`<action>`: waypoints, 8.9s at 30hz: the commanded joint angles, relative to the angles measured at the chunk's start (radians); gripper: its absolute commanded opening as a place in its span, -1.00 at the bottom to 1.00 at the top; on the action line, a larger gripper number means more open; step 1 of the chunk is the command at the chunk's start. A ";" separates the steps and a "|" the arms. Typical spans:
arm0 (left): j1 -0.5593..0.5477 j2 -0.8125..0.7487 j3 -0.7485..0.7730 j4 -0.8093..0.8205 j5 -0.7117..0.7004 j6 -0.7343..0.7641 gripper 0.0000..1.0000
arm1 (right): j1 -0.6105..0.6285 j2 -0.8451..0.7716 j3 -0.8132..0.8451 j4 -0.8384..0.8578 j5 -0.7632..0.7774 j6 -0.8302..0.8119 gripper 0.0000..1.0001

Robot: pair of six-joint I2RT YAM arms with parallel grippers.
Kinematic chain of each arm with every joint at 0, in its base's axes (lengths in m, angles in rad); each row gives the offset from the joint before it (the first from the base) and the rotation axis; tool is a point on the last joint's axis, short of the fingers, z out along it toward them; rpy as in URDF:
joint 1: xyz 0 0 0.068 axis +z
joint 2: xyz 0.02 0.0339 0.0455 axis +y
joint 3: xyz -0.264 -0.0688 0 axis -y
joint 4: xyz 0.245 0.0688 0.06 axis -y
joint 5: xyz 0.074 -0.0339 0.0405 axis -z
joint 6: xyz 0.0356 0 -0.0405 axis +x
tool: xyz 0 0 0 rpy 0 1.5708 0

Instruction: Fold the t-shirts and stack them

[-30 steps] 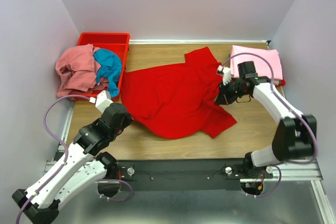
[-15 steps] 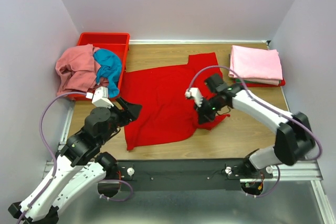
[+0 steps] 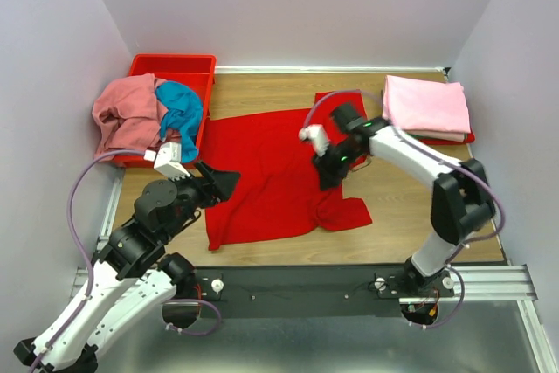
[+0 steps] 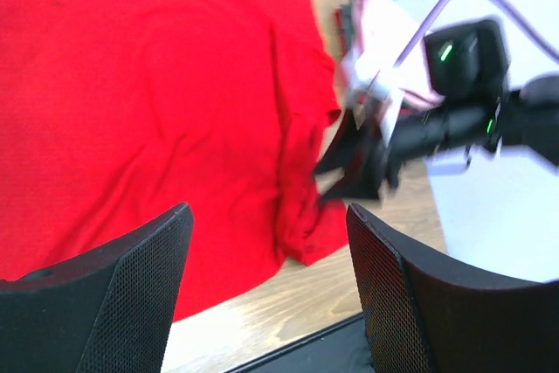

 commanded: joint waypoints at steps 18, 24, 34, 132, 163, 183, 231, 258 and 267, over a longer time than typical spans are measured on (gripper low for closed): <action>-0.124 0.646 -0.057 0.518 0.403 0.211 0.56 | -0.528 0.110 0.004 0.216 0.145 0.274 -0.01; -0.185 0.929 0.105 0.527 0.353 0.299 0.50 | -0.528 0.187 0.062 0.225 0.207 0.263 -0.03; -0.232 1.230 0.302 0.487 0.376 0.389 0.22 | -0.528 0.253 0.153 0.222 0.165 0.250 -0.50; -0.031 1.401 0.239 1.201 0.968 0.117 -1.00 | -0.414 0.497 0.756 0.158 0.001 0.337 -0.55; -0.031 1.521 0.294 1.547 1.082 -0.158 -1.00 | -0.468 -0.310 -0.134 -0.057 -0.281 0.000 0.37; -0.032 1.530 0.322 1.540 1.090 -0.169 -1.00 | -0.466 -0.244 -0.097 -0.164 -0.487 -0.082 0.30; -0.532 0.857 0.041 0.061 0.172 0.121 0.09 | -0.833 -0.230 -0.217 -0.108 0.290 -0.119 -0.99; -0.580 1.061 -0.012 -0.005 0.022 0.018 -0.26 | -0.833 -0.143 -0.169 -0.068 0.236 -0.109 -0.99; -0.571 0.975 -0.037 -0.094 0.118 -0.035 -1.00 | -0.833 -0.138 -0.172 -0.069 0.202 -0.109 -0.98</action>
